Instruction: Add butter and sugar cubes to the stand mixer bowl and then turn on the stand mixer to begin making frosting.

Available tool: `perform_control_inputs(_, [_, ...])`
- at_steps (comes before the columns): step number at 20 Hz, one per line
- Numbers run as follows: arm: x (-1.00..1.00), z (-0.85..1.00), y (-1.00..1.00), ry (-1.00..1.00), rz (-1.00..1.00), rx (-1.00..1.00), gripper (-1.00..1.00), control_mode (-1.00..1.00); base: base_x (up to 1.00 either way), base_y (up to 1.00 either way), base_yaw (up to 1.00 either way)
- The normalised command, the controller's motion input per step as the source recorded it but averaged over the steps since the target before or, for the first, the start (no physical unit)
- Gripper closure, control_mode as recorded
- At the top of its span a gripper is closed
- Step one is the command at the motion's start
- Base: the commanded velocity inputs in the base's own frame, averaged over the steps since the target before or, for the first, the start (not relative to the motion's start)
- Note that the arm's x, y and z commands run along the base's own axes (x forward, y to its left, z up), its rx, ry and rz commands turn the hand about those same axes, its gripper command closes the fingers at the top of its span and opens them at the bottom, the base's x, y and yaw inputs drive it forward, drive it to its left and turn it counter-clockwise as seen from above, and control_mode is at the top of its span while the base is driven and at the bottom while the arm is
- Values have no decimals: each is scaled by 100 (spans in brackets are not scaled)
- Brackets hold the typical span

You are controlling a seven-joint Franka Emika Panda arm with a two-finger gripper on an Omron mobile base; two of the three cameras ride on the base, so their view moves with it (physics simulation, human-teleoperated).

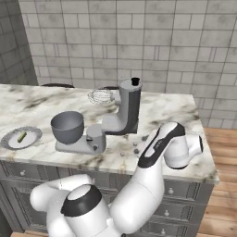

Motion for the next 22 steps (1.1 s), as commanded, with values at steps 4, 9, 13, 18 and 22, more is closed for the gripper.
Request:
perform_control_inputs(4, [15, -27, 14, 5, -9, -1, -100, -100, 0, 0, 0])
perform_control_inputs(9, [2, -26, 2, 0, -1, 0, -100, -100, 0, 0, 0])
perform_control_inputs(13, [0, -12, 0, -2, 0, 0, -100, -100, 0, 0, 0])
perform_control_inputs(18, [9, 0, 1, -1, 0, 0, -100, -100, 0, 0, 0])
perform_control_inputs(22, [22, -5, 4, 0, 0, 0, -100, -100, 0, 0, 0])
